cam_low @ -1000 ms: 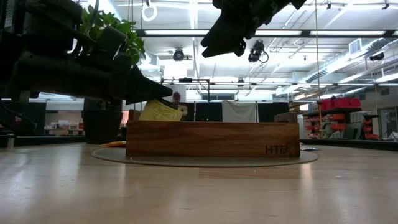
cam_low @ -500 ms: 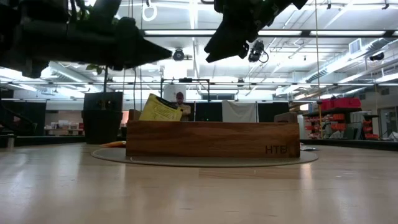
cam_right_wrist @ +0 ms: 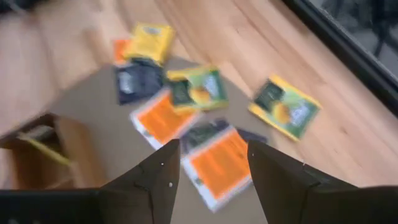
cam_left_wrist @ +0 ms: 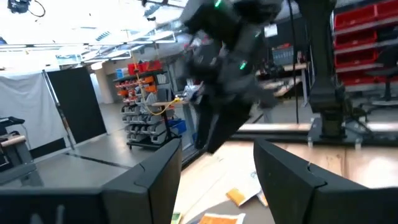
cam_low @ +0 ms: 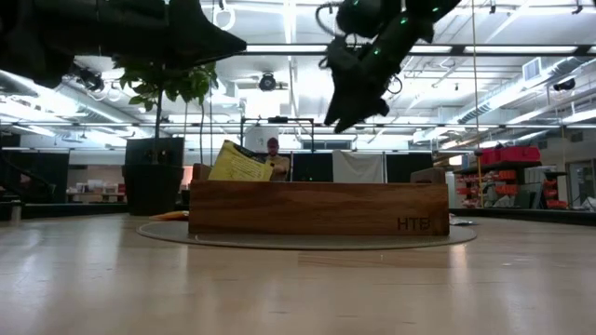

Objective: Pick & Place Tea
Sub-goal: Put the orange tea bag into the middle section of the wooden organizer

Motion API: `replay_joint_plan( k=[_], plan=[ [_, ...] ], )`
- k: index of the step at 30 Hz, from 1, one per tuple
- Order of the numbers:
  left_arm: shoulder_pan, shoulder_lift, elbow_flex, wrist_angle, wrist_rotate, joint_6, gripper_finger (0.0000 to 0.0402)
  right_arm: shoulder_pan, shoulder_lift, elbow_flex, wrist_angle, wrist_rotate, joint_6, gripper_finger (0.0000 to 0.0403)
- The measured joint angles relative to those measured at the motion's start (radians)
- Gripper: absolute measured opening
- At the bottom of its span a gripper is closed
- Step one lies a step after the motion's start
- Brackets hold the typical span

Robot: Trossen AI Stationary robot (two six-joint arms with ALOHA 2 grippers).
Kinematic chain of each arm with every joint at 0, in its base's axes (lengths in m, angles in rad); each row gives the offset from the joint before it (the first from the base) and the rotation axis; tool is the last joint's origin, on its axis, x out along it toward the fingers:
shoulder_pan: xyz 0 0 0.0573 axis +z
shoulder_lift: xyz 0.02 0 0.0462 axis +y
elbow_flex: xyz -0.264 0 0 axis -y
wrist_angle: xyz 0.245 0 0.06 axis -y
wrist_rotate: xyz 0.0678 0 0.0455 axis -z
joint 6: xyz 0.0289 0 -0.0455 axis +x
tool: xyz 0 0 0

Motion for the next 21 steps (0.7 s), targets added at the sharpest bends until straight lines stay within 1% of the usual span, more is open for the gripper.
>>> replay_joint_plan(
  k=[3, 8, 12, 14, 17, 19, 21],
  plan=[
    [0.003, -0.010, 0.000, -0.020, 0.002, -0.001, 0.0206, -0.035, 0.096, 0.112, -0.061, -0.015, -0.017, 0.0197],
    [-0.003, -0.010, 0.000, -0.041, 0.003, -0.007, 0.0206, -0.070, 0.278, 0.296, -0.251, -0.004, -0.048, 0.0197],
    [-0.019, -0.010, 0.000, -0.054, 0.002, -0.005, 0.0206, -0.108, 0.373, 0.378, -0.285, -0.010, -0.020, 0.0197],
    [-0.028, -0.010, 0.000, -0.054, 0.002, 0.008, 0.0206, -0.135, 0.419, 0.420, -0.288, -0.047, 0.025, 0.0197],
    [-0.044, -0.010, 0.000, -0.054, 0.002, 0.016, 0.0206, -0.178, 0.481, 0.487, -0.311, -0.134, 0.081, 0.0197],
    [-0.055, -0.010, 0.000, -0.055, -0.001, 0.016, 0.0206, -0.200, 0.516, 0.528, -0.329, -0.151, 0.101, 0.0197],
    [-0.064, -0.010, 0.000, -0.054, -0.001, 0.016, 0.0206, -0.217, 0.544, 0.559, -0.371, -0.140, 0.105, 0.0197]
  ],
)
